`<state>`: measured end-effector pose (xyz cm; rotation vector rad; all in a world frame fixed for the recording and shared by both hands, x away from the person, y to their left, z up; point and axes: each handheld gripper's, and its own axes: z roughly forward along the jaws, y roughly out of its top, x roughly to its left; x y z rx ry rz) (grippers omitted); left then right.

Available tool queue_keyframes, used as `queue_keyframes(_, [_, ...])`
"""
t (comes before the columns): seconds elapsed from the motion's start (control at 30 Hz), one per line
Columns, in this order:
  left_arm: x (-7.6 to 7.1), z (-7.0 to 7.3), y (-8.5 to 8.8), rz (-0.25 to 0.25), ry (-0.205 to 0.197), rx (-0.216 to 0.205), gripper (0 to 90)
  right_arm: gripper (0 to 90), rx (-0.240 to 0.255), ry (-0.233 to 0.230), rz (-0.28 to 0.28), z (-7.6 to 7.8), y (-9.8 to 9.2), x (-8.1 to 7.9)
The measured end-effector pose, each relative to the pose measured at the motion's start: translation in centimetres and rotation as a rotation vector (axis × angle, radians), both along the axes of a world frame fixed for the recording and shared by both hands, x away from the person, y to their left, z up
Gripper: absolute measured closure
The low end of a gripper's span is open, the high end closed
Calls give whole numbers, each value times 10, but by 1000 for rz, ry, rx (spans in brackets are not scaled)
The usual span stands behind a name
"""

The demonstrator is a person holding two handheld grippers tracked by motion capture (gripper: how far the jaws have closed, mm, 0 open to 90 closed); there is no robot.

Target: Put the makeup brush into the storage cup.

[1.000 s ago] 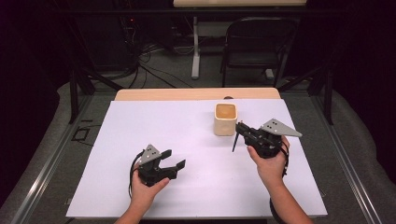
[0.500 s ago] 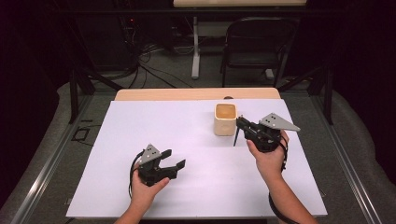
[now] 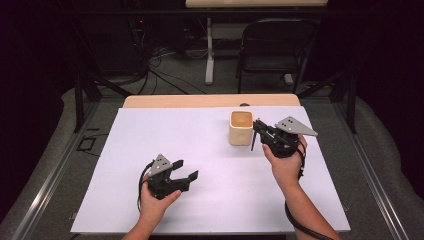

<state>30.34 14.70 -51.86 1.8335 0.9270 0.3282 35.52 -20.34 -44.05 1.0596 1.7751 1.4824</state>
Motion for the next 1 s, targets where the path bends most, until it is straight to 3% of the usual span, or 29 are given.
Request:
queue_keyframes(0.47, [0,0,1,2,3,1,290,837,8,-13,-20,14,-3,12])
queue_keyframes(1.0, [0,0,2,1,1,-2,291,836,7,-25,-22,32,6,27])
